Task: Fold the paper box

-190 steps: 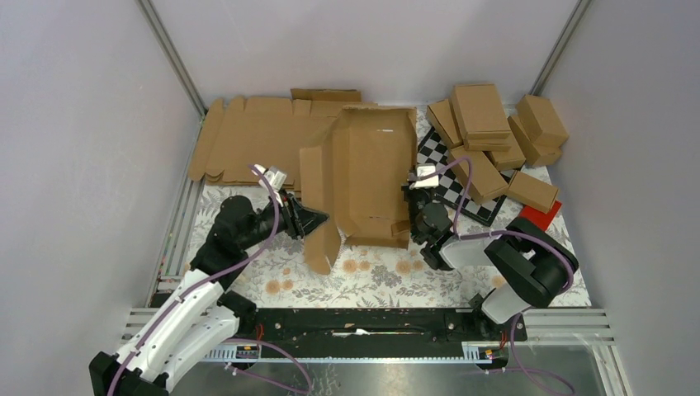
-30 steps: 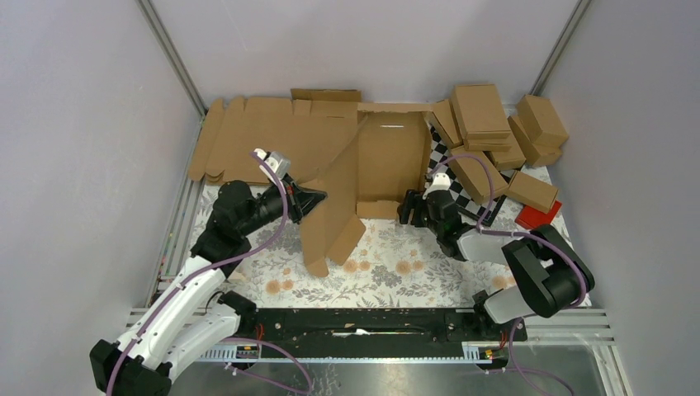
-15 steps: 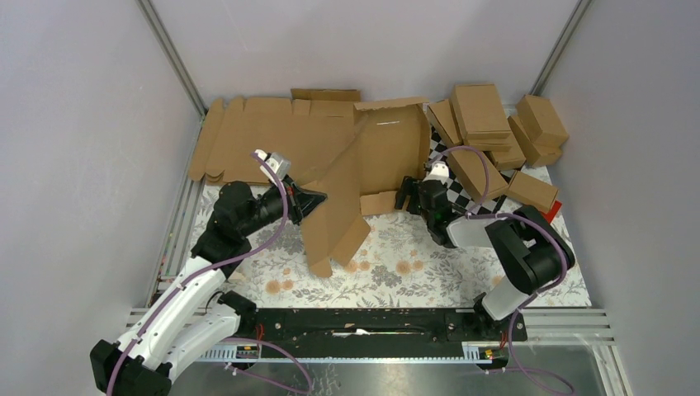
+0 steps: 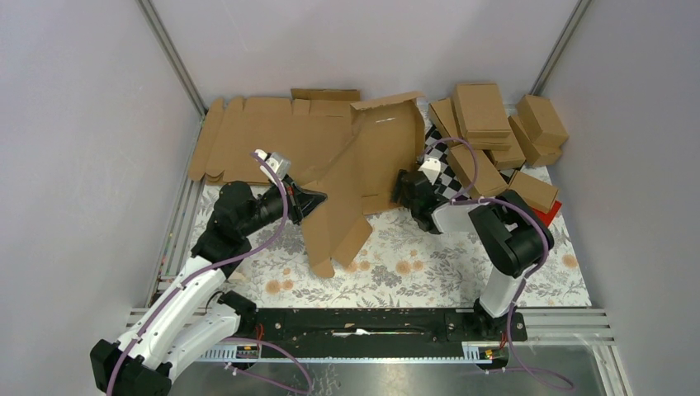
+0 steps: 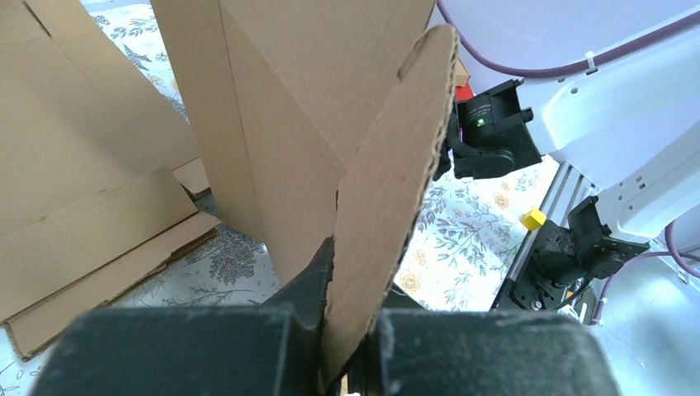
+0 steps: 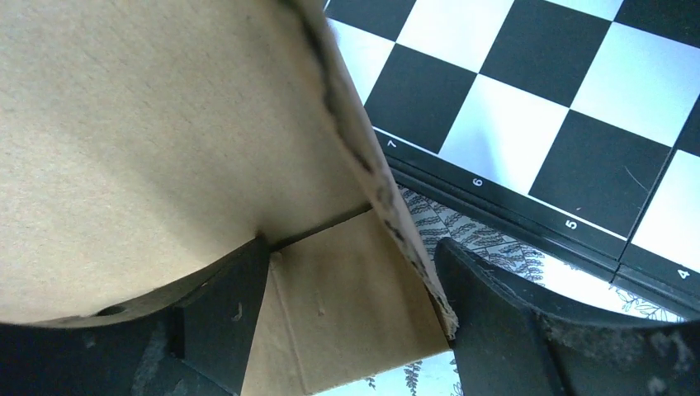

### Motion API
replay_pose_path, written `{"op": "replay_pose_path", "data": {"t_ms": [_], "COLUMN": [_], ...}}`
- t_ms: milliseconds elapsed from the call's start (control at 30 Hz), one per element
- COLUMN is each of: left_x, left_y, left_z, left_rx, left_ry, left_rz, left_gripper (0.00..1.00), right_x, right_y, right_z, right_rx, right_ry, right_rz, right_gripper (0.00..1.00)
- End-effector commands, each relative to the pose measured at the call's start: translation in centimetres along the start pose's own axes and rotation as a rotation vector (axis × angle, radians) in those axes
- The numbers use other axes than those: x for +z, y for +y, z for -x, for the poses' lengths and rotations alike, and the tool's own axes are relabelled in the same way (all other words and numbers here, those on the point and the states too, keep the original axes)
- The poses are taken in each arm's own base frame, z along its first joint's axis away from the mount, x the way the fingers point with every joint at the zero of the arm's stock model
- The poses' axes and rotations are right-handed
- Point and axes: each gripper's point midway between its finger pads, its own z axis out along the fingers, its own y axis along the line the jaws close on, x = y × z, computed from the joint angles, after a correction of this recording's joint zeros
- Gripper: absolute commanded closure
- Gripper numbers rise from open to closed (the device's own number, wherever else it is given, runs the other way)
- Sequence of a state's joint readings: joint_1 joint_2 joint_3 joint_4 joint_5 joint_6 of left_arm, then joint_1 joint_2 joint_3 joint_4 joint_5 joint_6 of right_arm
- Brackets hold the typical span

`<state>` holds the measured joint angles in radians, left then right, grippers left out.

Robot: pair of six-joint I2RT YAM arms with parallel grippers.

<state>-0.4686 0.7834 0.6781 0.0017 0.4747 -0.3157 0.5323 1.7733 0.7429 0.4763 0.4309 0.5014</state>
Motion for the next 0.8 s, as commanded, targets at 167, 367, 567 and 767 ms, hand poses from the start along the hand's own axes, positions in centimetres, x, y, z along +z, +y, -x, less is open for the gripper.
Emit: {"op": "replay_pose_path", "data": {"t_ms": [167,367,567,767], "left_x": [-0.6,-1.3,-2.0,-2.3], "left_y": [-0.2,-0.8,-1.3,-1.2], "left_z": [-2.0,-1.4,-1.5,-2.2], "left_rx": [-0.057,-0.046,-0.066,-0.091], "left_ry": [0.062,0.068,0.076,0.080], "left_rz": [0.002,0.001,-0.004,0.008], "left_gripper": [1.00,1.00,1.00,1.00], "right_x": [-2.3,-4.0,-4.6,-5.8], "right_y": [-2.5,-1.3,-3.2,-4.6], "right_z": [-5.8,-5.0,-6.3,-7.7], "right_rx": [-0.245,-0.238,-0.233,-0.265], "right_ry": [0.106,0.069,0.105,0.110], "right_rz": [-0.139,-0.097,-0.165,-0.224], "right_gripper": [0.17,0.16,0.12,0.10]}}
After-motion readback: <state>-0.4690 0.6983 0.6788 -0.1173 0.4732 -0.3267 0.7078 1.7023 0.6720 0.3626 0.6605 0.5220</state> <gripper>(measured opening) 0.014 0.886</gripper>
